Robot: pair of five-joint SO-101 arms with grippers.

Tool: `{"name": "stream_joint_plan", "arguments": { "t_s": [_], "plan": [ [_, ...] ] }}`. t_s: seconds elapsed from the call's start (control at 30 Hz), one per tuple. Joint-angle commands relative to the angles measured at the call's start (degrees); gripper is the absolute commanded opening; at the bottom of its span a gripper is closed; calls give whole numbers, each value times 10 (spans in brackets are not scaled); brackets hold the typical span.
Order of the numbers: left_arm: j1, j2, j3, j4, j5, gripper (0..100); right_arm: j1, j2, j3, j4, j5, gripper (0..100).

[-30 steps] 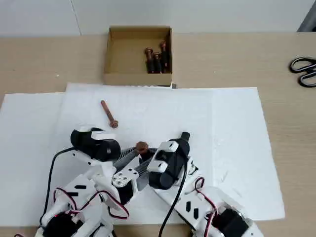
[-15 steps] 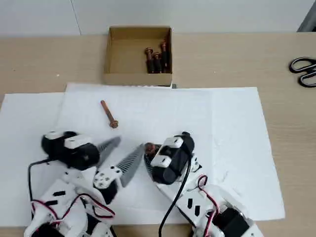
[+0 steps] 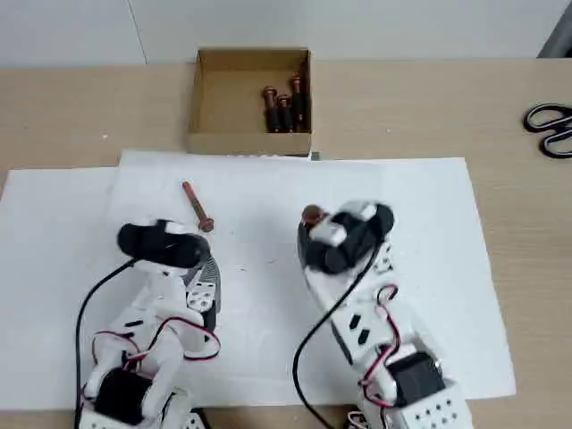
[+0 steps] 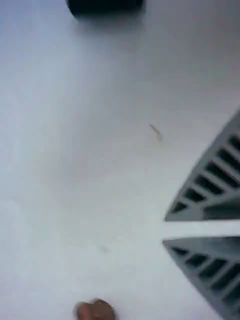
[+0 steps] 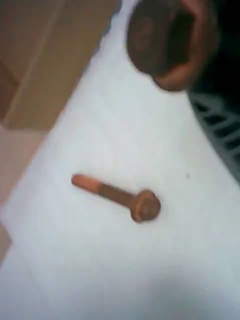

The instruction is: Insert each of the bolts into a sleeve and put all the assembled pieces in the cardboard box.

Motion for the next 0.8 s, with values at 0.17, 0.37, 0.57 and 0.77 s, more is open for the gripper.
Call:
{"name": "stream_joint_plan", "arguments": {
  "t_s": [0.17, 0.37, 0.57, 0.77],
  "plan": [
    [-19, -4, 116, -120, -26, 6, 86, 383, -321, -51, -54, 3],
    [-19, -4, 124, -145, -43, 6, 85, 621, -545, -78, -53, 3],
    [-19, -4, 124, -144, -43, 6, 85, 846, -763, -80, -53, 3],
    [-19, -4, 124, -144, -43, 6, 83, 1018, -935, -80, -52, 4]
  ]
}}
